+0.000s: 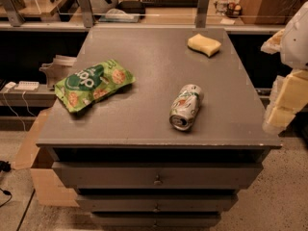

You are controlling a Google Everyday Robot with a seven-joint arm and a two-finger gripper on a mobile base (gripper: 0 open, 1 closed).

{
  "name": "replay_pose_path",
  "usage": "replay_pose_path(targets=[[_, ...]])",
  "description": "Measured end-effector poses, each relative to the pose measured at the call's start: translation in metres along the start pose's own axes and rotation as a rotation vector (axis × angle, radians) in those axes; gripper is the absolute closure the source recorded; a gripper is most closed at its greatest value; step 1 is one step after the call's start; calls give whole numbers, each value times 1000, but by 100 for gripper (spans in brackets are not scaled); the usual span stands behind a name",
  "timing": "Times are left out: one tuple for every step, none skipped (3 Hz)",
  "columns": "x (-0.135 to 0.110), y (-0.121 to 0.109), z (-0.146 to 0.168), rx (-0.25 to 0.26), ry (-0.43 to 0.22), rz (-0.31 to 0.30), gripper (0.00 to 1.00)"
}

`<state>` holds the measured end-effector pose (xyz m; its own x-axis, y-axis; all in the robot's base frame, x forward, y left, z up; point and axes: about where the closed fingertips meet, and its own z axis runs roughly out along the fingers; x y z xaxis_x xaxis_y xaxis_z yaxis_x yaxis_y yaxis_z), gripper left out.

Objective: Move sponge near 7up can

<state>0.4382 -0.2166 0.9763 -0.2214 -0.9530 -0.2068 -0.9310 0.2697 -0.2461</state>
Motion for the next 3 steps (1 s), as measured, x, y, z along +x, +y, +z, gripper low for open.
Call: replay_pose_path(targets=[[0, 0, 0, 0, 0, 0, 0], [-7, -27, 3, 11, -79, 33, 0], [-21, -77, 11, 29, -223, 98, 0]])
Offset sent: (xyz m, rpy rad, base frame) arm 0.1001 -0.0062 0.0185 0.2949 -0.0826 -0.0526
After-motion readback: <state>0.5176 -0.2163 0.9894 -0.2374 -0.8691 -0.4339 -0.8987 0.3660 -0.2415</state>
